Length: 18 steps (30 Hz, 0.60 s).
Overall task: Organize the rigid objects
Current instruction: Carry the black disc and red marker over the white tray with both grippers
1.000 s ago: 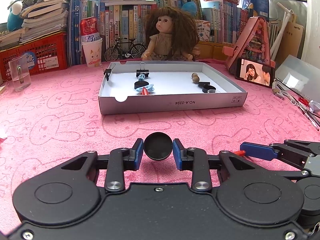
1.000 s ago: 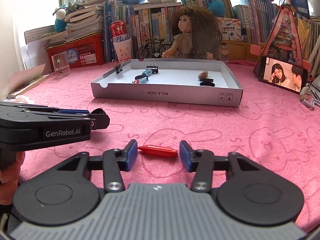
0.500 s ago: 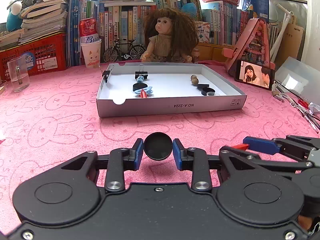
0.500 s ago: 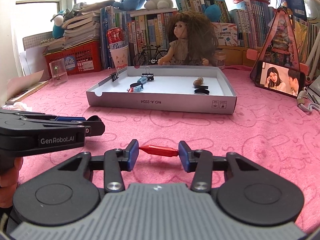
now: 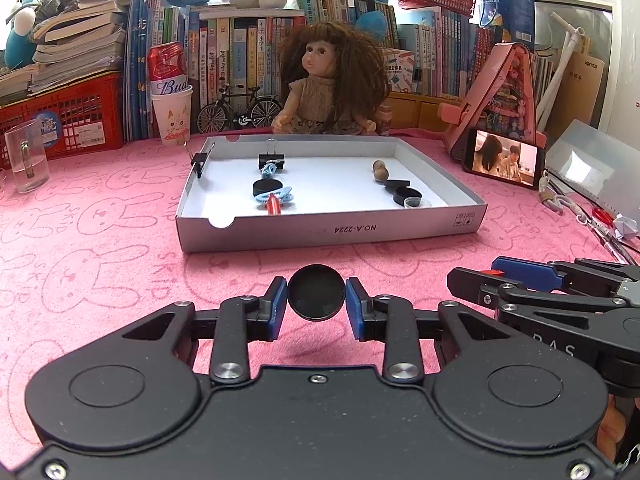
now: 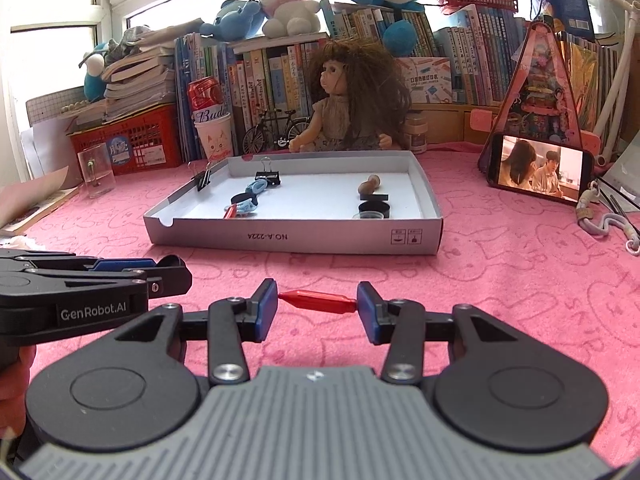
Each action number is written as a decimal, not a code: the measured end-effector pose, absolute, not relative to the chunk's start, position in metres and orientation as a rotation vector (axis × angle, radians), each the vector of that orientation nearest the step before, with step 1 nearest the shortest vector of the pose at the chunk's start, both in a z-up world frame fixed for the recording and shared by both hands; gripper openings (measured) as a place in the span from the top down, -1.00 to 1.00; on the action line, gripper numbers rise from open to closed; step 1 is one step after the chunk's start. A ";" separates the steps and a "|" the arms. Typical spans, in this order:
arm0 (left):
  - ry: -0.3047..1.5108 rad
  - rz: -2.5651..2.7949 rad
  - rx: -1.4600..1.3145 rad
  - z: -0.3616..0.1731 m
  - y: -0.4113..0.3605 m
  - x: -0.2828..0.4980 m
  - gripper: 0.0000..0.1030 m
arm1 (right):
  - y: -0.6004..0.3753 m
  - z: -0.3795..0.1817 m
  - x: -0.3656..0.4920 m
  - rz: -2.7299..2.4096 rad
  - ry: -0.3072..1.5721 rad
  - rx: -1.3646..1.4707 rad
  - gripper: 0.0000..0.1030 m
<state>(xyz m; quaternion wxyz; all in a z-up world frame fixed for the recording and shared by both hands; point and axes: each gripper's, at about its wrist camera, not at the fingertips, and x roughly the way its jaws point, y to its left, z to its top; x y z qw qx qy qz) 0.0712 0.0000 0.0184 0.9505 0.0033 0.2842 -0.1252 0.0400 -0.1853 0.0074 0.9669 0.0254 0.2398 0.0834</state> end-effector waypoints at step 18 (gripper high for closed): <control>0.547 -0.255 -0.014 0.029 -0.009 0.098 0.42 | -0.192 0.021 0.063 0.148 0.443 0.067 0.06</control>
